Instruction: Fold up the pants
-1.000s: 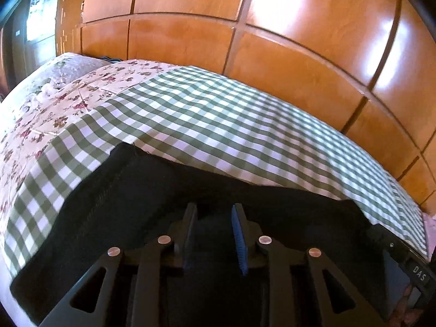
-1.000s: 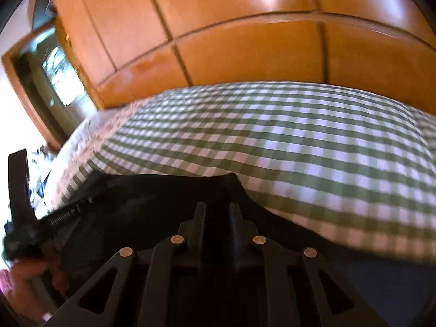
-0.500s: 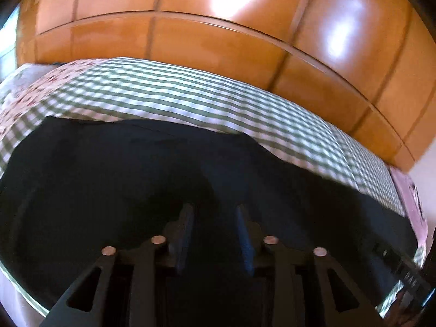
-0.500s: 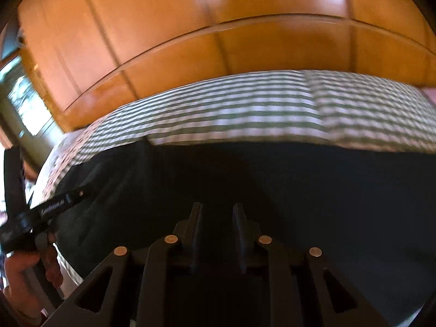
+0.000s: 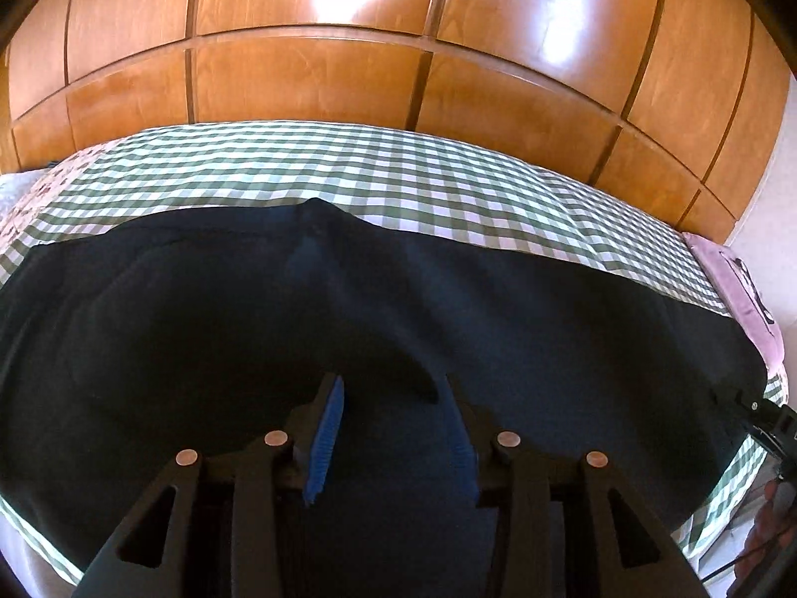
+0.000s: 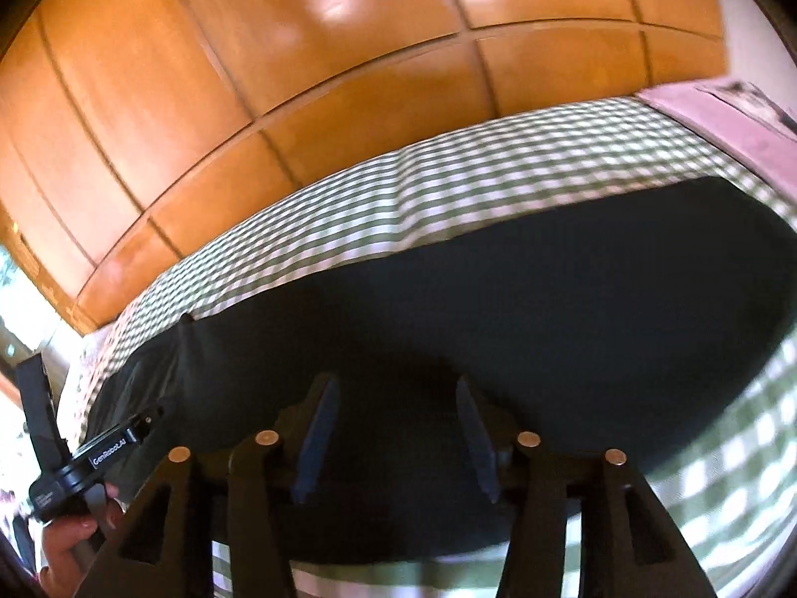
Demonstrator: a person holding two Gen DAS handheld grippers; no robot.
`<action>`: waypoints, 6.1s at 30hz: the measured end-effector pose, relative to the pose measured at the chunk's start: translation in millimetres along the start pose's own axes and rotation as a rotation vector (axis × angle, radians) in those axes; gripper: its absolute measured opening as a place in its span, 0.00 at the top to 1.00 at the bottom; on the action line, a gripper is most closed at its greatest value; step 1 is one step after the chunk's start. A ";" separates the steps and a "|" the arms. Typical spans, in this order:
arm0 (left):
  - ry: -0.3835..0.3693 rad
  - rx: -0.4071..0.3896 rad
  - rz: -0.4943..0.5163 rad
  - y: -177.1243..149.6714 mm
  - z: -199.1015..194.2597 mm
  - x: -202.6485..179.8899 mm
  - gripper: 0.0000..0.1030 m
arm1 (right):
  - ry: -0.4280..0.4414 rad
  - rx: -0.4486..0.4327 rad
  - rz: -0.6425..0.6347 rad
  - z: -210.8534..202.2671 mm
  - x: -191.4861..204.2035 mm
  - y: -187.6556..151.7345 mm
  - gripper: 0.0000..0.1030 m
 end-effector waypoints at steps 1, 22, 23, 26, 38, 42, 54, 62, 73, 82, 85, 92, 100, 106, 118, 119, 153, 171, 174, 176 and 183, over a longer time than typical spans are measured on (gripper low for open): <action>-0.003 0.000 -0.002 -1.0 -1.2 -0.7 0.60 | -0.006 -0.005 0.010 -2.7 -4.6 -1.0 0.48; -0.042 0.019 0.033 -14.3 -5.2 -28.1 0.60 | -0.066 -0.237 0.280 -99.5 -109.4 4.9 0.48; -0.044 0.022 0.031 -14.4 -4.5 -27.8 0.60 | -0.088 -0.240 0.275 -103.7 -113.7 4.5 0.48; -0.044 0.024 0.029 -15.4 -4.6 -28.3 0.60 | -0.104 -0.248 0.292 -109.1 -127.1 3.2 0.48; -0.065 0.022 0.018 -16.2 -2.3 -24.1 0.60 | -0.019 -0.406 0.482 -117.4 -191.1 15.3 0.50; -0.058 0.017 0.026 -16.7 -2.3 -25.6 0.60 | -0.005 -0.444 0.501 -117.2 -202.0 20.4 0.59; -0.100 0.026 -0.069 -13.1 -11.1 -8.6 0.59 | 0.010 -0.464 0.496 -121.1 -187.7 48.7 0.82; -0.047 -0.012 -0.143 -4.9 -11.4 30.2 0.59 | -0.011 -0.498 0.216 -140.0 -85.7 95.9 0.82; -0.028 -0.001 -0.218 -12.6 -6.1 59.7 0.59 | 0.064 -0.459 -0.029 -123.5 41.1 111.7 0.82; -0.055 0.006 -0.245 -14.8 -10.3 68.2 0.59 | 0.132 -0.316 -0.255 -64.3 128.2 79.3 0.82; -0.059 -0.003 -0.275 -12.9 -14.7 76.8 0.59 | 0.158 -0.252 -0.315 -36.2 152.0 61.6 0.82; -0.068 -0.012 -0.312 -13.6 -21.9 91.5 0.59 | 0.208 -0.081 -0.371 28.2 173.6 15.4 0.82; -0.076 -0.012 -0.311 -14.5 -23.3 93.3 0.59 | 0.214 0.109 -0.375 83.0 169.8 -39.4 0.78; -0.114 -0.012 -0.307 -10.4 -25.3 86.6 0.59 | 0.197 0.189 -0.385 93.8 154.4 -62.5 0.77; -0.370 0.006 -0.269 4.3 -37.3 40.2 0.52 | 0.449 0.157 -0.354 38.5 160.0 -67.3 0.47; -0.394 0.005 -0.268 5.7 -39.7 36.0 0.50 | 0.457 0.118 -0.329 29.8 154.8 -60.6 0.48; -0.280 0.075 -0.154 -19.9 -11.0 5.2 0.81 | 0.069 0.034 -0.190 67.3 48.0 2.6 0.75; -0.277 0.021 -0.155 -19.6 -27.4 32.2 0.64 | 0.083 0.064 -0.356 70.5 108.5 -14.1 0.75; -0.253 -0.004 -0.169 -22.8 -37.9 45.0 0.62 | 0.135 0.111 -0.407 88.3 134.5 -24.9 0.75; -0.240 -0.021 -0.182 -23.3 -44.8 55.5 0.62 | 0.172 0.146 -0.442 101.4 154.5 -33.7 0.75; -0.093 -0.004 -0.250 -27.1 -32.3 100.7 0.62 | 0.214 0.240 -0.520 138.0 192.7 -70.3 0.75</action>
Point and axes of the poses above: each gripper's, at about its wrist camera, not at the fingertips, and z roughly the way its jaws point, x to its left, y to its top, the point moved 8 cm from there along z, roughly the way its jaws point, and after that the axes turned 15 degrees about y, right-handed, at the moved point
